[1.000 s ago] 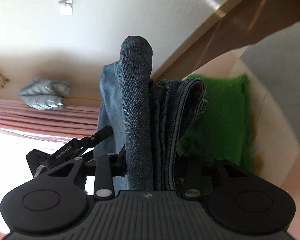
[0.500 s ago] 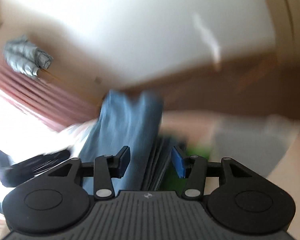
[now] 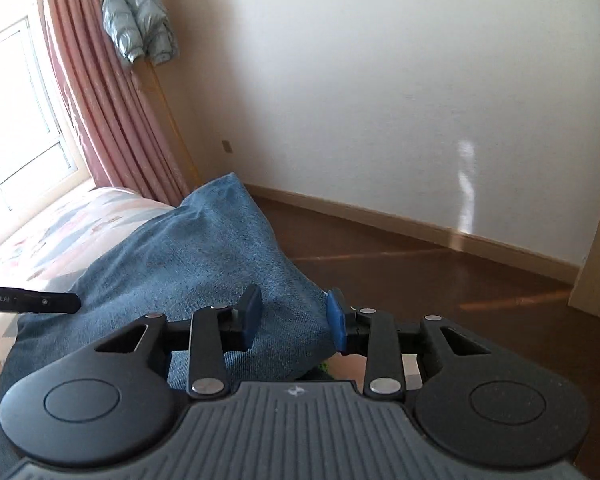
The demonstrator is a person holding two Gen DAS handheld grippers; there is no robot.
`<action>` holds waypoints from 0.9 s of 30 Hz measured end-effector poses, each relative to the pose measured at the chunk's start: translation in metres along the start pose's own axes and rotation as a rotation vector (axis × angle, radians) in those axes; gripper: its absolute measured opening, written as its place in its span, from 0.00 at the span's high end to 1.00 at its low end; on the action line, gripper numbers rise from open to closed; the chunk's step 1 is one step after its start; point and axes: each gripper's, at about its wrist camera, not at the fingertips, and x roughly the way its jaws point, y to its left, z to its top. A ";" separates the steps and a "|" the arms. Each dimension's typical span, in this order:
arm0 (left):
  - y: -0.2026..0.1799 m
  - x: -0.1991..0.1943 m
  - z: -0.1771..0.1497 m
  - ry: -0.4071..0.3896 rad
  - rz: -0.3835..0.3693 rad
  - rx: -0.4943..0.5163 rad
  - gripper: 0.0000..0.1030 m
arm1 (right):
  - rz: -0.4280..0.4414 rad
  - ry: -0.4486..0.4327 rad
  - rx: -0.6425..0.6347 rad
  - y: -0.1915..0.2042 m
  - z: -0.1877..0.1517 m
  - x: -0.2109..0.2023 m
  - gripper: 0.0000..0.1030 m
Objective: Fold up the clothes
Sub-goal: 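Lift the jeans with both grippers and carry them over the green cloth, then lower the jeans onto the green cloth and open both grippers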
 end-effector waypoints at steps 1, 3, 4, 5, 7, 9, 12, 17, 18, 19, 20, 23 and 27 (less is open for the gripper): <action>-0.008 -0.013 -0.003 -0.022 0.008 0.005 0.59 | -0.011 0.009 -0.008 0.001 0.005 -0.003 0.67; -0.017 -0.042 -0.011 -0.053 -0.056 -0.041 0.64 | -0.021 -0.010 -0.026 0.009 0.007 -0.024 0.66; -0.022 -0.055 -0.017 -0.061 -0.093 -0.069 0.65 | -0.022 -0.037 -0.042 0.013 0.009 -0.034 0.66; -0.032 -0.066 -0.024 -0.069 -0.105 -0.070 0.65 | -0.007 -0.064 -0.055 0.018 0.010 -0.045 0.66; -0.052 -0.080 -0.039 -0.073 -0.131 -0.030 0.65 | 0.029 -0.087 -0.066 0.021 0.004 -0.068 0.66; -0.069 -0.084 -0.053 -0.067 -0.153 0.018 0.65 | 0.060 -0.090 -0.075 0.026 -0.003 -0.081 0.66; -0.096 -0.070 -0.075 -0.032 -0.142 0.122 0.66 | 0.092 -0.081 -0.126 0.032 -0.016 -0.091 0.66; -0.106 -0.040 -0.102 0.041 -0.085 0.202 0.61 | 0.091 0.039 -0.267 0.040 -0.042 -0.070 0.65; -0.108 -0.040 -0.104 0.042 -0.076 0.220 0.61 | 0.089 0.052 -0.275 0.038 -0.046 -0.066 0.65; -0.111 -0.042 -0.104 0.040 -0.067 0.238 0.61 | 0.095 0.071 -0.262 0.036 -0.045 -0.063 0.65; -0.113 -0.044 -0.103 0.041 -0.058 0.250 0.61 | 0.102 0.091 -0.246 0.034 -0.042 -0.061 0.63; -0.118 -0.059 -0.092 0.015 -0.031 0.286 0.64 | 0.096 0.146 -0.235 0.031 -0.028 -0.055 0.61; -0.117 -0.091 -0.073 -0.072 -0.047 0.277 0.66 | 0.077 0.034 -0.270 0.041 -0.003 -0.076 0.61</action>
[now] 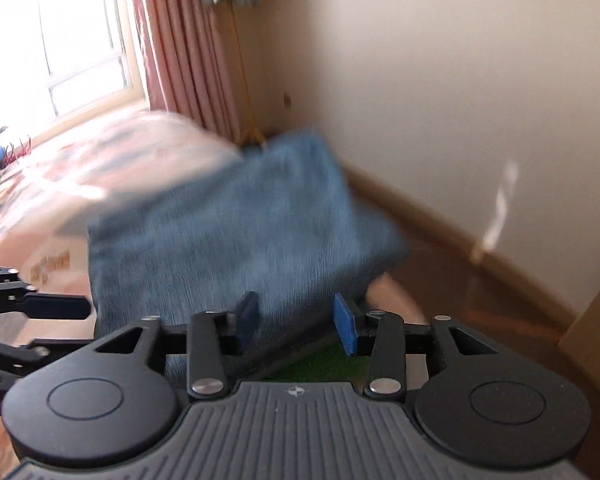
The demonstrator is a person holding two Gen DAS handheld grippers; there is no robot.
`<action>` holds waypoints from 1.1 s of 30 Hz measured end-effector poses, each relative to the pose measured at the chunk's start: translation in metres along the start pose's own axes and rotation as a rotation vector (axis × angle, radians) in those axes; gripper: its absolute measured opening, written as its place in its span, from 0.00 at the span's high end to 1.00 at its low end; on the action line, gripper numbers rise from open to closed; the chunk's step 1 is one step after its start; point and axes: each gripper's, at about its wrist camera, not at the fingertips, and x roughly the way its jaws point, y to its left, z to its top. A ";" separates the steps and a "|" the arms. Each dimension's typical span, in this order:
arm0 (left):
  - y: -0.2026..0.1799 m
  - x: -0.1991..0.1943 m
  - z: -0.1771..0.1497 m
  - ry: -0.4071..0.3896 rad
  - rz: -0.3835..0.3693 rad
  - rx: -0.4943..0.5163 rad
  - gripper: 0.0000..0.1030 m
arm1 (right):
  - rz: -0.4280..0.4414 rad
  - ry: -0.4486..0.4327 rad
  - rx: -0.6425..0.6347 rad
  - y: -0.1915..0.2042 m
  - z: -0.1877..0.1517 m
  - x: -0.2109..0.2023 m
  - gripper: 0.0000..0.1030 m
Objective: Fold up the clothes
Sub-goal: 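Lower the jeans onto the green cloth and open both grippers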
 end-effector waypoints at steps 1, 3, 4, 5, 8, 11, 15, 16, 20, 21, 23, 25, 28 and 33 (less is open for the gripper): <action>0.000 0.000 0.003 -0.009 -0.010 -0.001 0.66 | -0.001 -0.031 -0.004 0.001 0.006 -0.003 0.61; -0.002 0.010 0.002 0.003 -0.027 0.010 0.66 | 0.019 -0.060 -0.006 0.001 0.011 0.001 0.61; -0.006 0.017 -0.001 0.019 -0.035 0.021 0.66 | 0.023 -0.060 -0.008 0.002 0.011 0.006 0.61; -0.010 0.024 -0.004 0.035 -0.042 0.033 0.66 | 0.025 -0.059 -0.010 0.004 0.011 0.011 0.61; -0.014 0.053 -0.026 0.101 -0.042 0.026 0.65 | 0.034 -0.001 0.008 0.005 -0.002 0.033 0.61; -0.019 0.059 -0.037 0.093 -0.017 0.027 0.65 | -0.010 0.026 -0.101 0.017 -0.027 0.045 0.60; -0.018 0.049 -0.025 0.131 -0.002 -0.025 0.65 | -0.033 0.046 -0.138 0.025 -0.026 0.048 0.59; -0.018 0.043 -0.020 0.154 0.017 -0.036 0.63 | -0.029 0.064 -0.126 0.025 -0.020 0.047 0.59; -0.015 0.012 -0.008 0.272 0.111 -0.087 0.43 | -0.021 0.111 -0.011 0.025 0.004 0.019 0.57; -0.014 0.003 -0.007 0.299 0.125 -0.106 0.41 | -0.017 0.107 0.038 0.026 0.005 0.005 0.48; -0.009 -0.015 -0.004 0.355 0.149 -0.136 0.33 | -0.019 0.118 0.143 0.030 0.006 -0.026 0.34; -0.008 -0.030 0.000 0.408 0.179 -0.147 0.20 | -0.021 0.144 0.237 0.038 0.001 -0.055 0.31; -0.010 -0.049 0.005 0.442 0.226 -0.143 0.12 | -0.034 0.205 0.338 0.054 -0.006 -0.090 0.21; -0.010 -0.089 0.016 0.453 0.290 -0.210 0.03 | -0.043 0.248 0.356 0.074 0.000 -0.126 0.14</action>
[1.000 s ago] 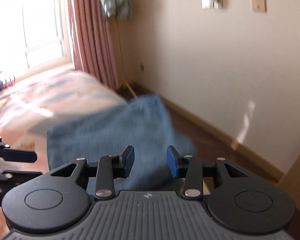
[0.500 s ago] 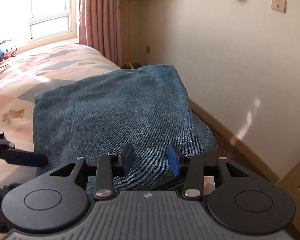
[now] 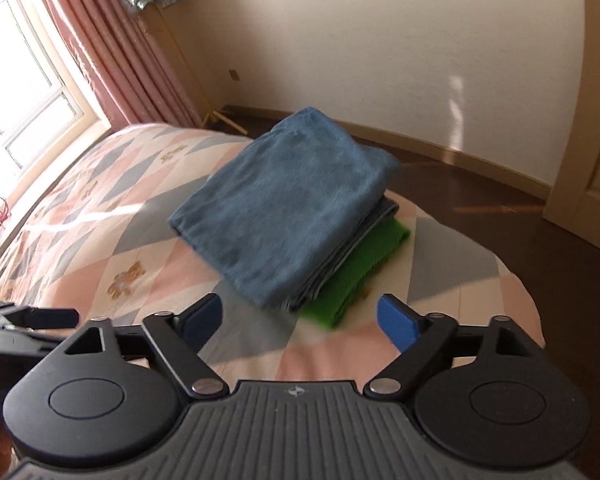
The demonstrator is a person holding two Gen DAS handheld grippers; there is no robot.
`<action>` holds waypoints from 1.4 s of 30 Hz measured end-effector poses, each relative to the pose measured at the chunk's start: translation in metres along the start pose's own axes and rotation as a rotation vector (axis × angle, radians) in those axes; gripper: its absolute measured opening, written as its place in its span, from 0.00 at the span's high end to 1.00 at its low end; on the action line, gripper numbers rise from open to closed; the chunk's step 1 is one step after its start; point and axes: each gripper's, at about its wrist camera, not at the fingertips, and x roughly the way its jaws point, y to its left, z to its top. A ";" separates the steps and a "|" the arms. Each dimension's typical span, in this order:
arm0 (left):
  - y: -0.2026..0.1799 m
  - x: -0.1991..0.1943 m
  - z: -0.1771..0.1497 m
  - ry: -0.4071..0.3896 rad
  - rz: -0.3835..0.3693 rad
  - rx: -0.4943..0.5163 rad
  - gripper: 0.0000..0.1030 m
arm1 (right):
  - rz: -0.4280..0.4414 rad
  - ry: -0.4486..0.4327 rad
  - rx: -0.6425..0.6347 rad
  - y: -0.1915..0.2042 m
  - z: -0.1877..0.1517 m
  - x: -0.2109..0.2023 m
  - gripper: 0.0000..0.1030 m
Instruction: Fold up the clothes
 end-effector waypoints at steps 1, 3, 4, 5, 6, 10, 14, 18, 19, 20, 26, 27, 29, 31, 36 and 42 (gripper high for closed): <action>0.002 -0.008 -0.001 -0.006 0.001 -0.025 0.01 | -0.001 0.006 -0.001 0.003 0.001 -0.006 0.12; 0.007 -0.027 -0.003 -0.015 0.007 -0.072 0.01 | -0.008 -0.005 -0.006 0.007 0.004 -0.022 0.08; 0.009 -0.036 -0.004 -0.020 0.017 -0.088 0.01 | -0.008 -0.015 -0.006 0.007 0.005 -0.030 0.06; 0.009 -0.044 -0.005 -0.025 0.036 -0.099 0.01 | -0.009 -0.025 -0.006 0.008 0.006 -0.039 0.06; 0.007 -0.051 -0.006 -0.030 0.057 -0.103 0.01 | -0.009 -0.031 -0.010 0.008 0.006 -0.047 0.03; 0.000 -0.089 -0.019 -0.074 0.091 -0.112 0.01 | -0.003 -0.048 -0.044 0.010 0.006 -0.077 0.02; -0.009 -0.129 -0.041 -0.138 0.099 -0.133 0.01 | 0.008 -0.083 -0.059 0.009 -0.004 -0.115 0.02; -0.018 -0.162 -0.068 -0.179 0.128 -0.151 0.01 | 0.011 -0.105 -0.083 0.011 -0.018 -0.148 0.01; -0.020 -0.169 -0.074 -0.176 0.134 -0.157 0.01 | 0.006 -0.110 -0.093 0.012 -0.022 -0.155 0.00; -0.021 -0.175 -0.079 -0.168 0.138 -0.165 0.01 | -0.003 -0.114 -0.106 0.014 -0.026 -0.162 0.00; -0.017 -0.214 -0.103 -0.217 0.136 -0.157 0.01 | -0.086 -0.168 -0.170 0.033 -0.048 -0.196 0.00; -0.016 -0.219 -0.105 -0.229 0.138 -0.148 0.01 | -0.093 -0.179 -0.171 0.035 -0.051 -0.200 0.00; -0.012 -0.225 -0.107 -0.231 0.143 -0.135 0.01 | -0.096 -0.182 -0.152 0.040 -0.053 -0.208 0.00; -0.005 -0.226 -0.108 -0.220 0.128 -0.135 0.01 | -0.075 -0.176 -0.132 0.042 -0.054 -0.214 0.00; 0.018 -0.222 -0.111 -0.161 0.077 -0.130 0.01 | -0.075 -0.117 -0.037 0.058 -0.051 -0.219 0.00; 0.050 -0.211 -0.113 -0.134 0.070 -0.067 0.01 | -0.144 -0.059 -0.034 0.099 -0.054 -0.208 0.00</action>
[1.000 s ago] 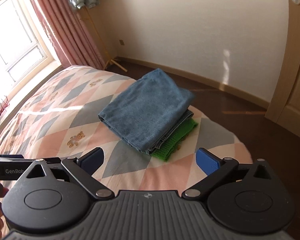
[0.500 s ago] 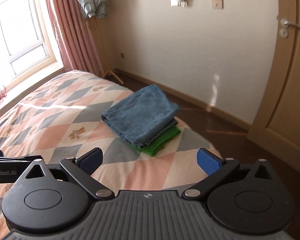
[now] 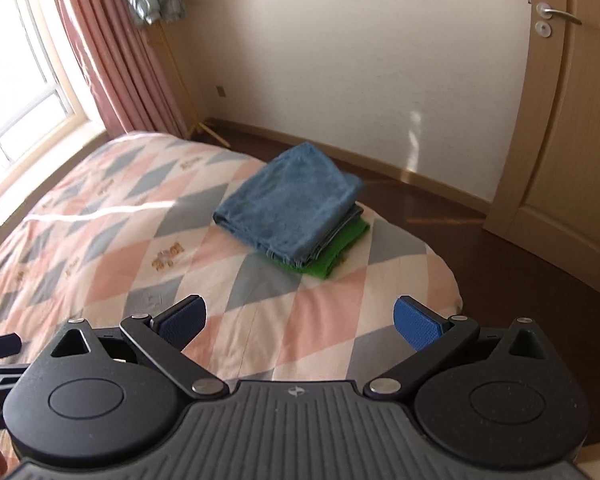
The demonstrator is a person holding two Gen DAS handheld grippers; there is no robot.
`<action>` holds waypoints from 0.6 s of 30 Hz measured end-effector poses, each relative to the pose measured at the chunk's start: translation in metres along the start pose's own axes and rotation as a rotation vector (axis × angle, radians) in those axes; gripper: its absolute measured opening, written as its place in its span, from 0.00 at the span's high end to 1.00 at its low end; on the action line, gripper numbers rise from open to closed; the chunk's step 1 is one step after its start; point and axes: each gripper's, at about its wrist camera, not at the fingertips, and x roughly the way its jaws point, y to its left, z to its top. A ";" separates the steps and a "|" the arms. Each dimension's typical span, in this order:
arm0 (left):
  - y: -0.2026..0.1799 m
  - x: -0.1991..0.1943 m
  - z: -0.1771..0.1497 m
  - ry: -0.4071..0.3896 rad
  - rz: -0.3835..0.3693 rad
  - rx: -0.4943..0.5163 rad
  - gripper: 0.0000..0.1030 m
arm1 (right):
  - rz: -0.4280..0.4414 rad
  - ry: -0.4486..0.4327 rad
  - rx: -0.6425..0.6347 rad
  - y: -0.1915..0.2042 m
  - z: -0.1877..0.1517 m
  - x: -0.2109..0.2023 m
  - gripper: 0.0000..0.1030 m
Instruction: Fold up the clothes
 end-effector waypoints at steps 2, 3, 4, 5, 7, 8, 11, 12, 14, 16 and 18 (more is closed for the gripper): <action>0.012 0.006 0.001 0.014 -0.011 -0.007 0.01 | -0.009 0.012 0.014 0.011 -0.004 0.003 0.00; 0.018 0.009 0.001 0.021 -0.016 -0.011 0.01 | -0.011 0.019 0.014 0.017 -0.006 0.005 0.00; 0.023 0.011 0.001 0.027 -0.022 -0.016 0.01 | -0.018 0.026 0.009 0.023 -0.008 0.007 0.00; 0.028 0.013 0.001 0.031 -0.026 -0.020 0.01 | -0.025 0.034 0.002 0.028 -0.010 0.010 0.00; 0.037 0.016 0.001 0.035 -0.028 -0.017 0.01 | -0.044 0.050 -0.008 0.038 -0.013 0.016 0.00; 0.040 0.017 0.001 0.036 -0.029 -0.011 0.01 | -0.053 0.059 -0.009 0.043 -0.014 0.019 0.00; 0.049 0.020 0.001 0.032 -0.029 0.013 0.01 | -0.068 0.091 0.014 0.052 -0.017 0.026 0.00; 0.051 0.021 0.001 0.030 -0.031 0.020 0.01 | -0.072 0.103 0.022 0.055 -0.018 0.028 0.00; 0.055 0.022 0.001 0.026 -0.034 0.032 0.01 | -0.078 0.114 0.034 0.060 -0.020 0.029 0.00; 0.059 0.023 0.001 0.025 -0.038 0.036 0.01 | -0.087 0.113 0.043 0.063 -0.023 0.029 0.00; 0.063 0.023 0.002 0.022 -0.044 0.027 0.01 | -0.099 0.115 0.045 0.068 -0.024 0.029 0.00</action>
